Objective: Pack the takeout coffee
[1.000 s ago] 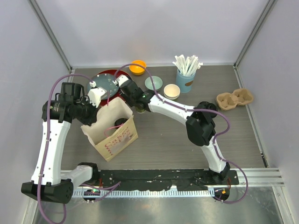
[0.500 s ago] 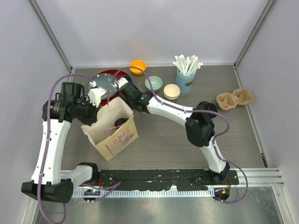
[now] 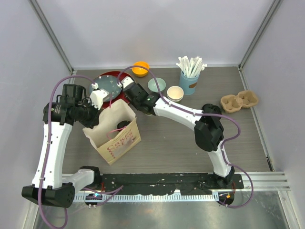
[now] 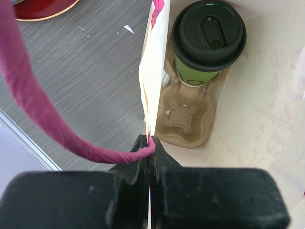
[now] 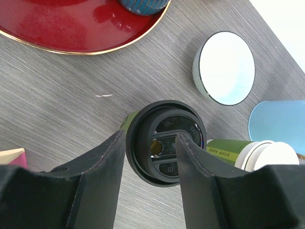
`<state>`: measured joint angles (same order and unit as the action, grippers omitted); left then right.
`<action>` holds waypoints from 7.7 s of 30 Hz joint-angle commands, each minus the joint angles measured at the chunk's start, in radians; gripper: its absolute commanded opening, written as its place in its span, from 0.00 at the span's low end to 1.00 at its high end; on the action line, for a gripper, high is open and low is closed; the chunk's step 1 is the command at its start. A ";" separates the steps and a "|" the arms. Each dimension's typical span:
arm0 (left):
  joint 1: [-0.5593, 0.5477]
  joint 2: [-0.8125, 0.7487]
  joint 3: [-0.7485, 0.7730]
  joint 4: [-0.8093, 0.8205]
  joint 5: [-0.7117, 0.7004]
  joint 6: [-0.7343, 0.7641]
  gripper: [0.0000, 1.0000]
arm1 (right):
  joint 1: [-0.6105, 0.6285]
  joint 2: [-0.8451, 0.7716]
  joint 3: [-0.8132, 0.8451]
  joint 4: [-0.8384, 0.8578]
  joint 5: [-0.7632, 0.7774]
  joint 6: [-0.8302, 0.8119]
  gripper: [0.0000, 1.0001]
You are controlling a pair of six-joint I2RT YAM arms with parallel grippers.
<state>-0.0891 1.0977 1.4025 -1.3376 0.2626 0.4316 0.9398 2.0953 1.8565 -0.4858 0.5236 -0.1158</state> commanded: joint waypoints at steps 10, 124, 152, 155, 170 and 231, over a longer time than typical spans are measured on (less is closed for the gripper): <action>0.006 -0.004 0.015 -0.178 0.015 0.016 0.00 | -0.012 -0.026 -0.045 0.001 -0.046 0.022 0.46; -0.265 0.030 0.053 0.021 0.090 -0.177 0.00 | 0.136 -0.304 0.055 -0.359 -1.151 -0.380 0.01; -0.258 0.064 0.036 0.095 0.171 -0.186 0.00 | 0.139 -0.098 -0.054 -0.384 -1.054 -0.519 0.01; -0.258 0.070 0.036 0.104 0.182 -0.189 0.00 | 0.146 -0.075 -0.059 -0.392 -1.005 -0.512 0.01; -0.256 0.060 0.036 0.120 0.161 -0.177 0.00 | 0.160 -0.064 -0.126 -0.369 -0.968 -0.482 0.01; -0.258 0.056 -0.010 0.130 0.161 -0.133 0.00 | 0.174 -0.438 -0.178 0.013 -0.924 -0.326 0.70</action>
<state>-0.3401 1.1667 1.4029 -1.2137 0.3901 0.3157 1.1187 1.7561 1.6737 -0.5758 -0.4324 -0.4519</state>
